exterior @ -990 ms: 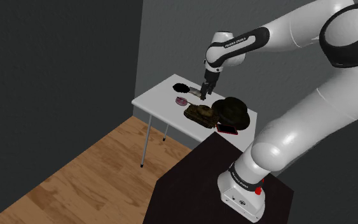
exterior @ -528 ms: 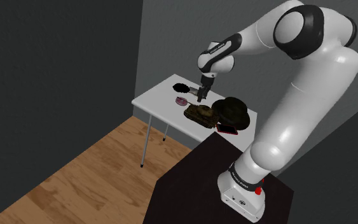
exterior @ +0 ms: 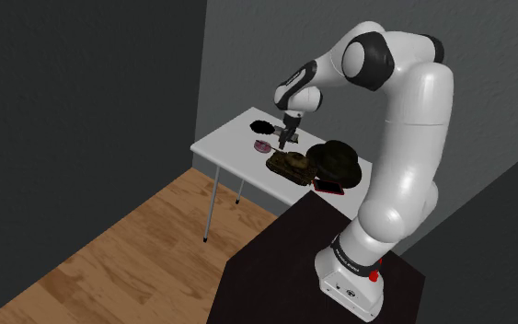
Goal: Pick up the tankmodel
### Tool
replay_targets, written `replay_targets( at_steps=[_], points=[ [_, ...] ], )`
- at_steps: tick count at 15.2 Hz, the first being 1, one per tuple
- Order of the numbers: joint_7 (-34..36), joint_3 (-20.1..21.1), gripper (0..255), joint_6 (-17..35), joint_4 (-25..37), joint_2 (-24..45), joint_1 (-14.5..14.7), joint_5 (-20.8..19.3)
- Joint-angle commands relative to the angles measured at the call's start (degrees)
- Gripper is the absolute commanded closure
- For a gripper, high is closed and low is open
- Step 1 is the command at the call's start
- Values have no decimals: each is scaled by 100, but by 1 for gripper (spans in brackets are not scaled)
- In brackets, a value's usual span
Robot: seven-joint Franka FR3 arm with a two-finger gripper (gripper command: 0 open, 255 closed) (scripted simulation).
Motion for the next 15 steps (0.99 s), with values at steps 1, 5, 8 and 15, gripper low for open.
replay_targets(
  at_steps=[1, 5, 8, 15],
  points=[
    [-230, 130, 0, 6, 433, 445, -200, 186],
    [-286, 220, 0, 215, 457, 685, -269, 287],
    [-329, 287, 0, 366, 488, 871, -319, 364],
    [-328, 298, 255, 383, 501, 902, -323, 375]
  ],
)
